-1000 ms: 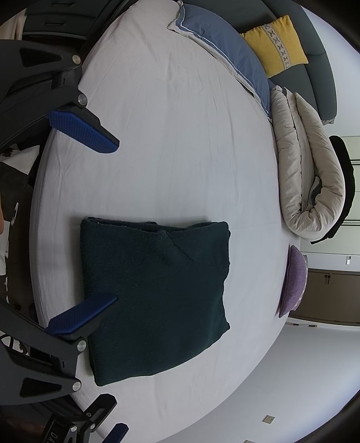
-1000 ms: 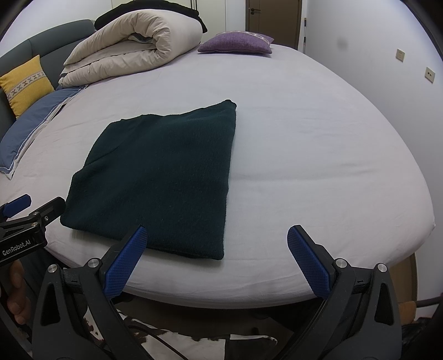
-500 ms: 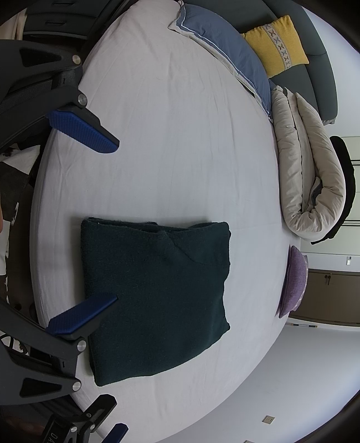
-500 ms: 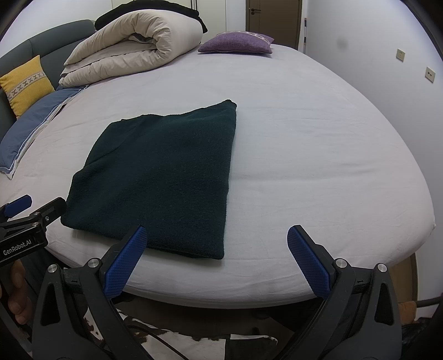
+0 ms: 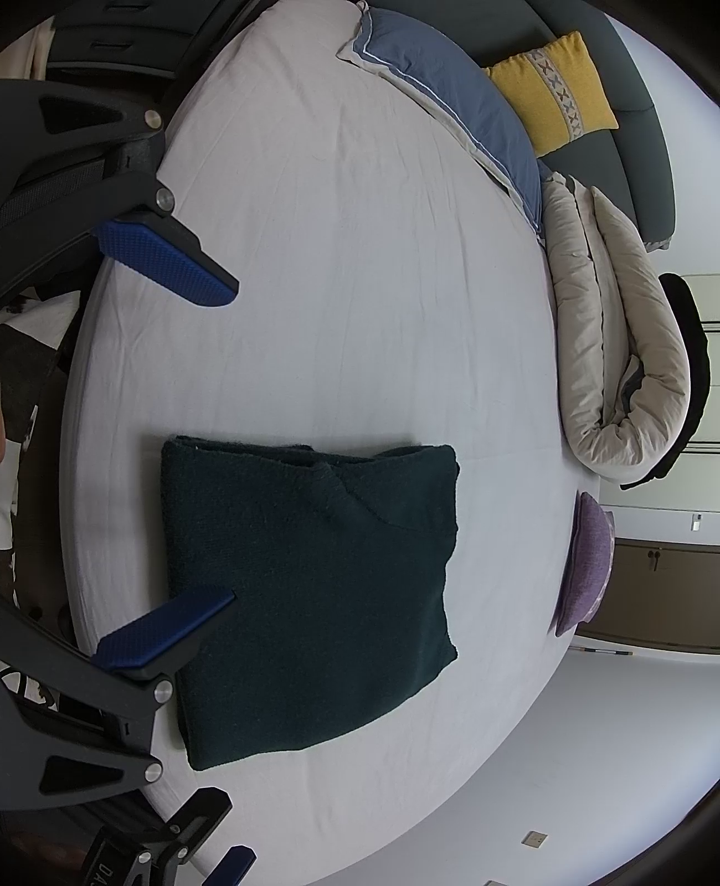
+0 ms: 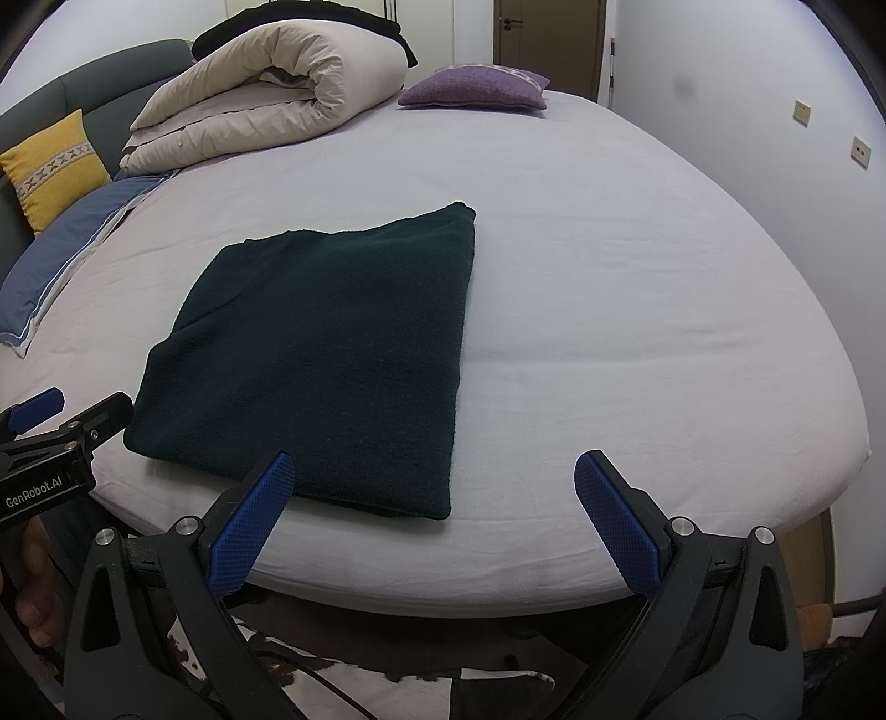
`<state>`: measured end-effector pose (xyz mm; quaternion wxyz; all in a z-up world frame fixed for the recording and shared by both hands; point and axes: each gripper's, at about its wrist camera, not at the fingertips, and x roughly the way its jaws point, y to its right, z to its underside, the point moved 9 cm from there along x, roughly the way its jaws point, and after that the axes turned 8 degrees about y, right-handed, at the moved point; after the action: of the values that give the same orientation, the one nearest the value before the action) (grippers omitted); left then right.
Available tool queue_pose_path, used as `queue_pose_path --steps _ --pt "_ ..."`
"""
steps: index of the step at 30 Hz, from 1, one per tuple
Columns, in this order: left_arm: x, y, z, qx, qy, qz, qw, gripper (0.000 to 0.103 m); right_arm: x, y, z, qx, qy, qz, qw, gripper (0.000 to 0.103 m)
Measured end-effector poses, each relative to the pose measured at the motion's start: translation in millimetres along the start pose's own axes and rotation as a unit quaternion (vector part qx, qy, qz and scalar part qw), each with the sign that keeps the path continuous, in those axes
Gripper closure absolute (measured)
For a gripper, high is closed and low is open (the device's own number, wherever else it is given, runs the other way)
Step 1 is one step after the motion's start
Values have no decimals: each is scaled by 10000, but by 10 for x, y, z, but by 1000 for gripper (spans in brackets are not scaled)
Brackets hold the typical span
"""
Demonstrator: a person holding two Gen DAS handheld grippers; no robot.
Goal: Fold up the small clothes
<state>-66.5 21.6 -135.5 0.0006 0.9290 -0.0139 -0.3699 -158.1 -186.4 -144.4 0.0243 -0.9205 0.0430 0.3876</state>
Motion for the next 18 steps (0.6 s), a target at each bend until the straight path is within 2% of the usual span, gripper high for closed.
queue_pose_path --steps 18 --pt "-9 -1 20 -25 -27 14 10000 0 3 3 -2 -3 -7 -13 10000 0"
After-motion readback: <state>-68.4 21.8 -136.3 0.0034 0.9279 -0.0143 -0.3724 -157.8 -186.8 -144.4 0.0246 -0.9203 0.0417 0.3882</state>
